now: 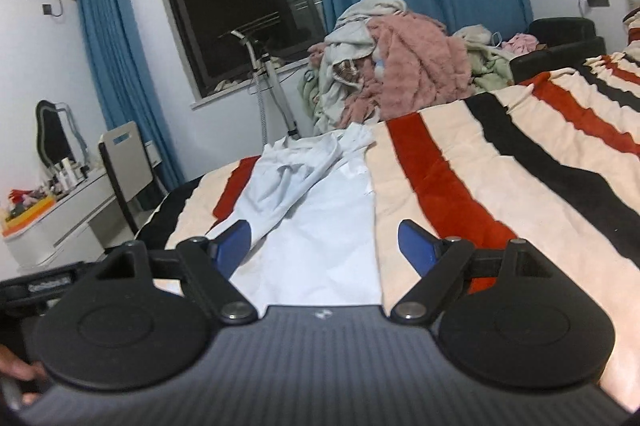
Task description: Fold clothes
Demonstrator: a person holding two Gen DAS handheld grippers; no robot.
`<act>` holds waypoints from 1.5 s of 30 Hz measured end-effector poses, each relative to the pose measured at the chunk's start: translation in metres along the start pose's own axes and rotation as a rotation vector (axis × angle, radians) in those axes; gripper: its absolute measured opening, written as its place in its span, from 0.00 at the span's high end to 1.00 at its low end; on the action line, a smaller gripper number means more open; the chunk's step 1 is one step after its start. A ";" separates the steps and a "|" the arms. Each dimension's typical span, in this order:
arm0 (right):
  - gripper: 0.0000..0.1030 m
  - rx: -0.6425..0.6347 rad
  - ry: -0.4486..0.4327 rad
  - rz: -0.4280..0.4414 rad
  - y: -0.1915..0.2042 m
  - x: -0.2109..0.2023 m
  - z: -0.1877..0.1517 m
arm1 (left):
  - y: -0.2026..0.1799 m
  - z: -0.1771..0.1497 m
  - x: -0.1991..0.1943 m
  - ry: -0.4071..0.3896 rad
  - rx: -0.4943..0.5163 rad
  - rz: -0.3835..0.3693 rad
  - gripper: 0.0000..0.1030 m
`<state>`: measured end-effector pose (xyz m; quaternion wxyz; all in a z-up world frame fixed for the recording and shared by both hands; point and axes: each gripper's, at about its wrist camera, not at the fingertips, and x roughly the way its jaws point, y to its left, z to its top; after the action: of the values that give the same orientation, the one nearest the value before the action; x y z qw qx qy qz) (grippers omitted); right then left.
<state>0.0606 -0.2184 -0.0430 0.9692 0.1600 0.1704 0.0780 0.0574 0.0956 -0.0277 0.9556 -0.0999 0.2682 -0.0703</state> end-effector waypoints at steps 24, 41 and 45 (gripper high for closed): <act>0.20 0.217 0.082 0.032 -0.032 0.006 -0.002 | 0.098 -0.007 0.007 0.640 0.218 0.156 0.98; 0.20 0.181 -0.030 0.046 -0.045 -0.020 0.019 | -0.105 -0.046 -0.060 0.415 0.363 -0.130 1.00; 0.20 0.193 -0.003 0.060 -0.047 -0.016 0.017 | -0.101 -0.084 -0.028 0.514 0.360 -0.094 1.00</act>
<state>0.0560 -0.2703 -0.0389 0.9467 0.2579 0.1708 0.0901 -0.0184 -0.0100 -0.0607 0.8546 0.0797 0.4791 -0.1835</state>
